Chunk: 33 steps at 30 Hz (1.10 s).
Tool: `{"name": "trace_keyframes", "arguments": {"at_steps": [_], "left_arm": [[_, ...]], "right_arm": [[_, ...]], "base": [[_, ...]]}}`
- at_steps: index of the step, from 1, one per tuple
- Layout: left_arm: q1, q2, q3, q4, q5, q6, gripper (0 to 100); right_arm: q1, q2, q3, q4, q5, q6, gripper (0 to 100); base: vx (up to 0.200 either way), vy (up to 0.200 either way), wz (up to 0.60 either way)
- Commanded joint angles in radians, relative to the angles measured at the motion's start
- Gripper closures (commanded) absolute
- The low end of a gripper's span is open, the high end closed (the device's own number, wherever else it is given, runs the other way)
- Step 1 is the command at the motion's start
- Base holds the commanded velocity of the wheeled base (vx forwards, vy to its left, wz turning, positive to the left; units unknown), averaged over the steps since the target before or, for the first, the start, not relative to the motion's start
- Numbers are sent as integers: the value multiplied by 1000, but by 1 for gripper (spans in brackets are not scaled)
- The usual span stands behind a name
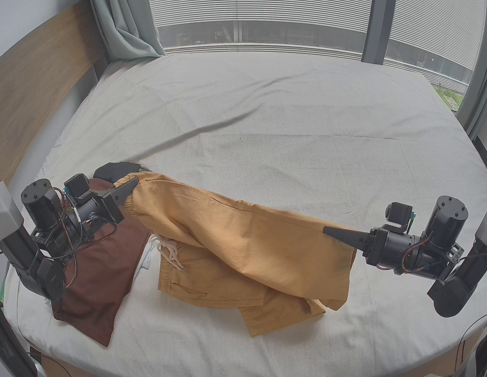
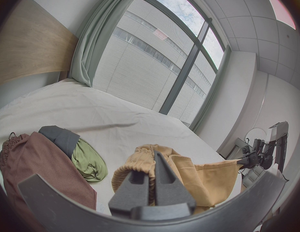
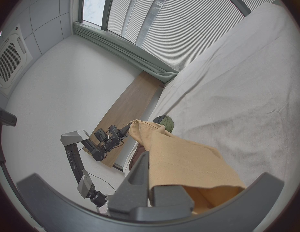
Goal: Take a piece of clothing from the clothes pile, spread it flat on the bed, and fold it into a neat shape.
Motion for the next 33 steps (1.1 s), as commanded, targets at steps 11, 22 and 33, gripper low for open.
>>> {"name": "trace_keyframes", "arguments": {"at_steps": [11, 22, 33], "left_arm": [[-1, -83, 38, 1, -39, -11, 100], [7, -105, 40, 1, -48, -40, 100], [13, -138, 38, 1, -59, -92, 100]], "right_arm": [[6, -44, -47, 2, -105, -1, 100], [-6, -46, -73, 1, -113, -1, 100], [-28, -47, -92, -1, -115, -3, 100]], "base": [[0, 0, 0], [0, 0, 0], [0, 0, 0]]}}
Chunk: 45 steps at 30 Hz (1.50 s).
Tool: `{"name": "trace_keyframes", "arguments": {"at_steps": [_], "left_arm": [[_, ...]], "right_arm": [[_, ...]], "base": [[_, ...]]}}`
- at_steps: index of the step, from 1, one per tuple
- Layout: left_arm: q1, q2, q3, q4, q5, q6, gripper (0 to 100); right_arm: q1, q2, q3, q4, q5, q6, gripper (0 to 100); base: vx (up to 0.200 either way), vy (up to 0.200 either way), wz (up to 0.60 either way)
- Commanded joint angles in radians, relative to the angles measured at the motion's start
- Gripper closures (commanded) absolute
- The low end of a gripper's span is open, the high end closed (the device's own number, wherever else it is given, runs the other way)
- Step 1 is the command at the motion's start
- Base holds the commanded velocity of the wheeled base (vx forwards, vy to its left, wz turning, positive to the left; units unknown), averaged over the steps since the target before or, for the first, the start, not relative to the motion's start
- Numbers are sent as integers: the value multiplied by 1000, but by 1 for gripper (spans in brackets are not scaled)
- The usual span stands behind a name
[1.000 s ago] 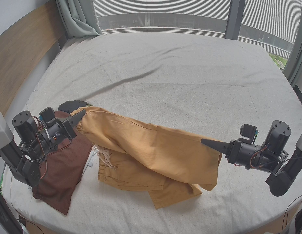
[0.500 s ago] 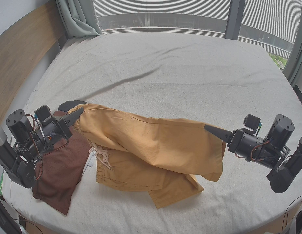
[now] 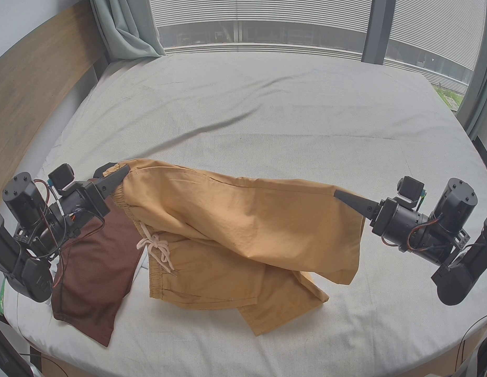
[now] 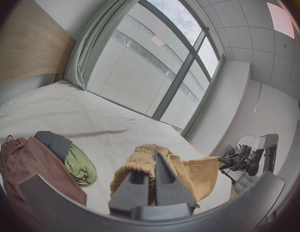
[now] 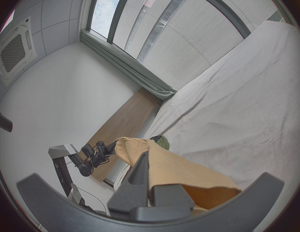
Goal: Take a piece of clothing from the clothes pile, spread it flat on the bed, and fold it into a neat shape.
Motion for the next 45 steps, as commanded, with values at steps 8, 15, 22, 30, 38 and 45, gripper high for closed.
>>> {"name": "trace_keyframes", "arguments": {"at_steps": [8, 15, 22, 30, 38, 45], "left_arm": [[17, -13, -7, 0, -7, -6, 100], [17, -10, -10, 0, -7, -5, 100], [18, -7, -12, 0, -7, -5, 100], [17, -3, -10, 0, -7, -5, 100], [18, 3, -10, 0, -7, -5, 100], [23, 23, -18, 0, -7, 0, 100]], "right_arm": [[-20, -4, -17, -2, 0, -1, 100], [-39, -27, -23, 1, 0, 1, 100], [-54, -29, -38, 0, 0, 2, 100], [-77, -29, -51, 0, 0, 2, 100], [-99, -29, -60, -2, 0, 1, 100], [-128, -29, -70, 0, 2, 1, 100]], "base": [[0, 0, 0], [0, 0, 0], [0, 0, 0], [0, 0, 0], [0, 0, 0], [0, 0, 0]]}}
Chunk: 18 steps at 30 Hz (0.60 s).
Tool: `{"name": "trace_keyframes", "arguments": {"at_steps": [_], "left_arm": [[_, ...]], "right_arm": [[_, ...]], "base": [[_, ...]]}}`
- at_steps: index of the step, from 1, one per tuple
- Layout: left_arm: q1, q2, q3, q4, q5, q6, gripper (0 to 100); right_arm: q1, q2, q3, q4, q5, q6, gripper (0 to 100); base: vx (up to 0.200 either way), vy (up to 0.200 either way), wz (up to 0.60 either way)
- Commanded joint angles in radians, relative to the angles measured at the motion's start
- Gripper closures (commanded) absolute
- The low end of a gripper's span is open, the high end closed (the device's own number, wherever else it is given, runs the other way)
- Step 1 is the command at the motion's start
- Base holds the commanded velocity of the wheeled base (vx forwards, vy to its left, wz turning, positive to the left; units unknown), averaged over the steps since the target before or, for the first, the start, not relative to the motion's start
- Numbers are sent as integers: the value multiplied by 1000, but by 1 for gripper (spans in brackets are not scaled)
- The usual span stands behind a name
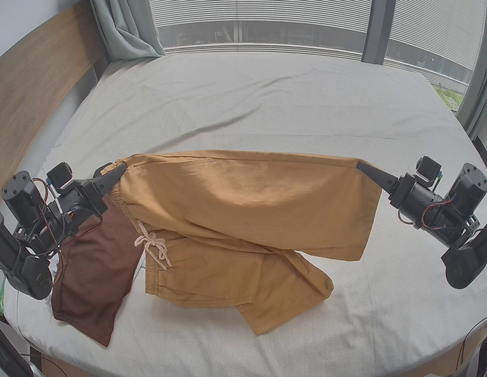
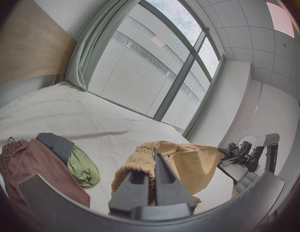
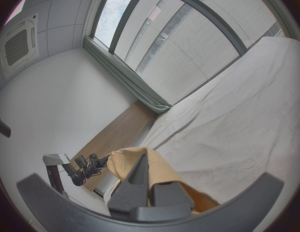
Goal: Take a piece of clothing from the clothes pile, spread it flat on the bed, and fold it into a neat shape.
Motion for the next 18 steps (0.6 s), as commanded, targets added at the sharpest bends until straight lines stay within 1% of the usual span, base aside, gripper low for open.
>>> {"name": "trace_keyframes", "arguments": {"at_steps": [1, 18], "left_arm": [[1, 20, -6, 0, 0, 3, 100], [1, 29, -12, 0, 2, 4, 100]], "right_arm": [[-11, 2, -5, 0, 1, 0, 100], [-28, 5, -10, -2, 1, -1, 100]], "base": [[0, 0, 0], [0, 0, 0]]}}
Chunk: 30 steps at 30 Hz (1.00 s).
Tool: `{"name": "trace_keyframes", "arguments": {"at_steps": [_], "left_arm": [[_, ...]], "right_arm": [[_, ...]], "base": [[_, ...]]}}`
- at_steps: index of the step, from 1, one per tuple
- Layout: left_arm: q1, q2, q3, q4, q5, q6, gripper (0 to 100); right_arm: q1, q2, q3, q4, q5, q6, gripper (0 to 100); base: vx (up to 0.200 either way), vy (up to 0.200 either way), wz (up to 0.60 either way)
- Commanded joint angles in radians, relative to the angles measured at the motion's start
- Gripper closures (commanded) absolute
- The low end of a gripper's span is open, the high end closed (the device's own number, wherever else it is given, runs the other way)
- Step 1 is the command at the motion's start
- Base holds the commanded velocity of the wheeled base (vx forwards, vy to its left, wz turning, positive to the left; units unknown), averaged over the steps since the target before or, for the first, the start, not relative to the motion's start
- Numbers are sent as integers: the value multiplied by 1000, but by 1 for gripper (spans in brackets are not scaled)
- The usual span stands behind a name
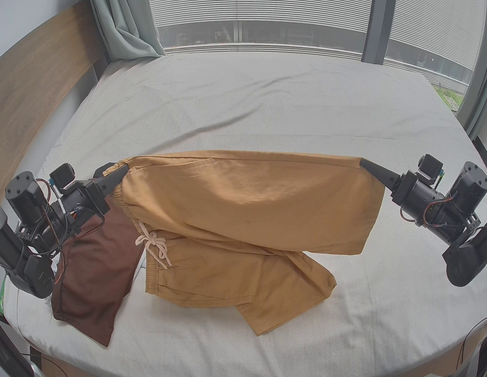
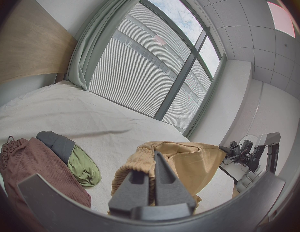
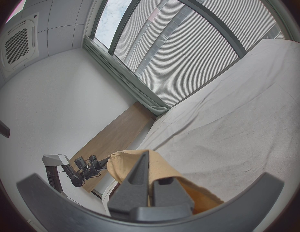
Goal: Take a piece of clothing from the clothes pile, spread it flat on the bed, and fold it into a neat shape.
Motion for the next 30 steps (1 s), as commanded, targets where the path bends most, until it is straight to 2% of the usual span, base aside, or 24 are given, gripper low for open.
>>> {"name": "trace_keyframes", "arguments": {"at_steps": [1, 16, 30], "left_arm": [[0, 3, 1, 0, 0, -1, 100], [-6, 17, -1, 0, 3, -1, 100], [-32, 52, -36, 0, 28, -7, 100]], "right_arm": [[-5, 3, 0, -1, 0, 0, 100], [-8, 11, 8, 1, 2, -13, 100], [-22, 53, -58, 2, 3, -29, 100]], "base": [[0, 0, 0], [0, 0, 0], [0, 0, 0]]}}
